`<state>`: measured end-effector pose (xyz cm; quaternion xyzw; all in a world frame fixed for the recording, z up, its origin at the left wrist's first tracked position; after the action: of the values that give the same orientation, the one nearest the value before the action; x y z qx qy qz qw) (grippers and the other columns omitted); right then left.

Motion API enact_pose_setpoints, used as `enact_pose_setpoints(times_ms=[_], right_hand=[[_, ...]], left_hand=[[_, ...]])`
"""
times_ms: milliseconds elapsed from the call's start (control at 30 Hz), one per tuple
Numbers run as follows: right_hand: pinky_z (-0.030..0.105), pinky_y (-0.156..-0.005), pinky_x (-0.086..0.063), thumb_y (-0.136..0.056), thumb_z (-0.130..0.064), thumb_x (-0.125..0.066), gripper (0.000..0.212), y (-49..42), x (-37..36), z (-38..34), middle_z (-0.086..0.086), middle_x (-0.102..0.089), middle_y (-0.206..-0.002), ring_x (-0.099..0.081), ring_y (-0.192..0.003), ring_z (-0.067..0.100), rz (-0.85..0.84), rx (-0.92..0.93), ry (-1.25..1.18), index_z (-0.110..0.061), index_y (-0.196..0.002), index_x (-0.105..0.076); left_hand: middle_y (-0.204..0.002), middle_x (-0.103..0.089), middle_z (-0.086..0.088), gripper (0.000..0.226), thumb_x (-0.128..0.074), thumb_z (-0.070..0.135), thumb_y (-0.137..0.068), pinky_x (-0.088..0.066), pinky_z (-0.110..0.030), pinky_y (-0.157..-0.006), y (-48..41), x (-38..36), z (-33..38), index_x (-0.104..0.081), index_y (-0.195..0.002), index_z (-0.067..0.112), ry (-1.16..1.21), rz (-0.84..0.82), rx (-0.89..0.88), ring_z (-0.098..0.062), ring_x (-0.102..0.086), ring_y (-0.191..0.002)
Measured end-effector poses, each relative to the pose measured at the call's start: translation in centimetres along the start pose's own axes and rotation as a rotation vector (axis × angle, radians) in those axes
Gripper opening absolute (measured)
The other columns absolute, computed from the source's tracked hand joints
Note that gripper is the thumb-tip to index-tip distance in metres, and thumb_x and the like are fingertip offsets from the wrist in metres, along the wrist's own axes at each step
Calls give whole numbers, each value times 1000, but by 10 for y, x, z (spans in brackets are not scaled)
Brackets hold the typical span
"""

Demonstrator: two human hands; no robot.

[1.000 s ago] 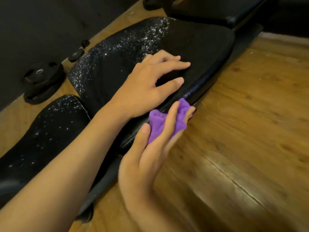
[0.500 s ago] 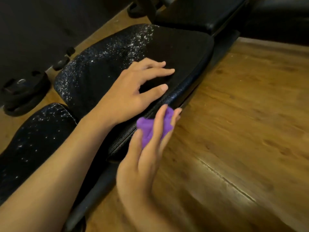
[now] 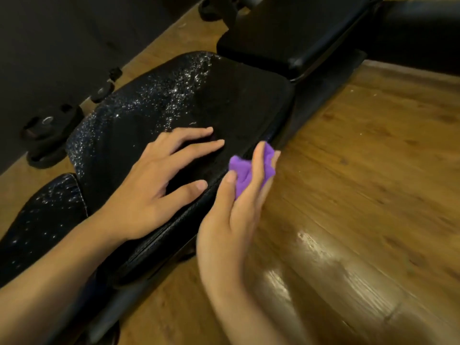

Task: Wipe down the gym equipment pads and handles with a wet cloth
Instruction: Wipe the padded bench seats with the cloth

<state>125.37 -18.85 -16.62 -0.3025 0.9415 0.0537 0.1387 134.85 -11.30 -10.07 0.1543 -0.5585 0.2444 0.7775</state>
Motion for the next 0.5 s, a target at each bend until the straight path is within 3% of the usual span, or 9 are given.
enact_pose_setpoints(times_ms=[67,167,200,233,267,300,367,500], right_hand=[[-2,-101,-25,-108,-35,-39,51,-77,7,10,-16,-13,-168,-24,-148,-3,-8,-39,79,-43,-158,-27],[3,-85,-34,-108,-24,-44,41,-185,12,10,-2,-52,-147,-52,-124,8,-35,-180,199,-28,-147,-52],[1,-82,-33,-107,-21,-44,38,-191,13,8,-1,-55,-142,-54,-120,10,-55,-182,263,-24,-143,-57],[-3,-86,-31,-106,-18,-44,38,-182,11,3,1,-52,-146,-52,-123,12,-84,-139,333,-22,-142,-58],[-2,-99,-28,-106,-16,-44,40,-166,9,-5,4,-43,-155,-45,-135,14,-114,-56,408,-20,-144,-56],[12,-117,-24,-105,-14,-45,42,-148,6,-12,5,-32,-163,-31,-149,16,-144,25,474,-19,-146,-53],[36,-129,-9,-103,-15,-46,43,-135,1,-14,6,-21,-169,-8,-158,18,-248,137,599,-16,-145,-54],[42,-129,-8,-99,-34,-30,55,-171,-10,-19,13,-45,-157,-25,-154,25,-509,356,891,-12,-136,-63]], left_hand=[[-162,-38,8,58,-45,52,-100,-31,-52,-116,-1,-3,3,-48,-153,28,-35,-14,-8,-25,-40,-145],[-161,-40,1,62,-42,57,-102,-33,-57,-114,-6,-7,3,-50,-152,21,-45,-47,36,-31,-41,-143],[-161,-40,0,63,-41,58,-102,-35,-58,-112,-6,-6,4,-50,-152,19,-40,-47,48,-31,-42,-143],[-161,-40,-1,65,-40,60,-103,-35,-59,-111,-6,-5,4,-50,-152,19,-46,-44,56,-30,-42,-143],[-162,-39,-2,66,-39,61,-103,-35,-58,-111,-7,-3,5,-50,-152,19,-60,-44,59,-29,-42,-143],[-163,-38,-2,67,-38,62,-103,-35,-58,-112,-7,-3,6,-49,-153,19,-72,-55,63,-29,-42,-143],[-165,-34,-1,66,-37,62,-103,-34,-57,-113,-9,-1,7,-47,-155,21,-81,-83,85,-29,-41,-143],[-169,-27,1,66,-44,54,-100,-28,-55,-119,-10,-7,4,-39,-159,25,-107,-155,106,-28,-33,-150]])
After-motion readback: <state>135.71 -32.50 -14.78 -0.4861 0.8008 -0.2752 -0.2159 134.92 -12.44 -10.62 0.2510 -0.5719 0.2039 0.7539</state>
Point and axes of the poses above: each hand's wrist, its own y-axis away from the middle knuckle, its own x-axis out of the back of the hand, z = x × y, the point moved 7 cm from there along -y, towards the middle knuckle
